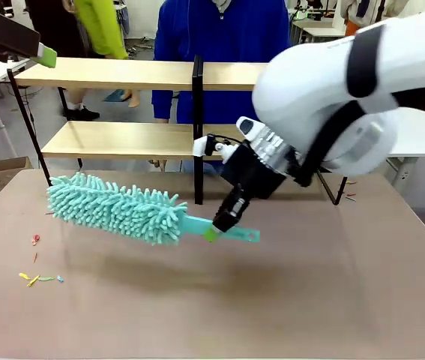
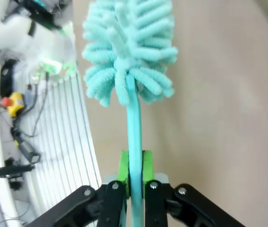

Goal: Clean the shelves.
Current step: Clean another randomly selected level of the Shelf with the Duster, then place the Duster on the table.

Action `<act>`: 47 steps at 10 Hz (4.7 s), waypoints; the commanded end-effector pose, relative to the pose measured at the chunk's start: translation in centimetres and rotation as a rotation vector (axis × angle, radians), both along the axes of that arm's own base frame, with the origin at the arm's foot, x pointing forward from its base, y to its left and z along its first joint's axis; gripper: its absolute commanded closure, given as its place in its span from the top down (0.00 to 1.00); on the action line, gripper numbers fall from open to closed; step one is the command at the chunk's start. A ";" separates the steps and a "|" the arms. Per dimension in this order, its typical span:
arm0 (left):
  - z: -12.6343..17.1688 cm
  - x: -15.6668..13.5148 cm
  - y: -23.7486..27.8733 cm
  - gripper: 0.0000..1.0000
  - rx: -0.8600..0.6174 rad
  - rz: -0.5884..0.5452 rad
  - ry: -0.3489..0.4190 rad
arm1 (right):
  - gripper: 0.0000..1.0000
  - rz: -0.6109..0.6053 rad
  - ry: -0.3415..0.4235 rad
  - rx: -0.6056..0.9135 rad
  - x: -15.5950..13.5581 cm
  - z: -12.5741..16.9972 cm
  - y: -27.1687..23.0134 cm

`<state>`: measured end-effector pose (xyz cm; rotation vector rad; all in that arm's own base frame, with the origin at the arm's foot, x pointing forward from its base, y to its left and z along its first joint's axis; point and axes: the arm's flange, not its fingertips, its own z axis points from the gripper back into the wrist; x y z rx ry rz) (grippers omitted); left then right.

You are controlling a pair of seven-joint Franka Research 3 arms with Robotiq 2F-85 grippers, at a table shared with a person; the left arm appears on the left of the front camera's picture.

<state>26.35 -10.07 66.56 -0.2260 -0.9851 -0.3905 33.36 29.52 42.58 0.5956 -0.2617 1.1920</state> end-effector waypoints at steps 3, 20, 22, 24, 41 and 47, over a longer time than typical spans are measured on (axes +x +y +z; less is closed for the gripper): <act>0.1 0.0 0.1 1.00 0.005 0.005 -0.001 | 0.12 -0.128 -0.034 -0.051 -5.7 1.0 -7.4; 0.1 0.0 0.1 1.00 0.005 0.005 -0.001 | 0.12 -0.549 -0.350 0.485 -21.3 18.2 -41.8; 0.1 0.0 0.1 1.00 0.005 0.005 -0.001 | 0.12 -0.614 -0.425 0.544 -21.1 18.6 -43.3; 0.1 0.0 0.1 1.00 0.005 0.005 -0.001 | 0.12 -0.554 -0.473 0.569 -17.8 20.6 -43.4; 0.1 0.0 0.1 1.00 0.005 0.005 -0.001 | 0.12 -0.422 -0.539 0.459 -15.7 26.2 -41.3; -10.3 3.8 2.7 1.00 -0.421 -0.524 0.698 | 0.12 0.040 -0.304 -0.005 -9.9 10.1 -34.0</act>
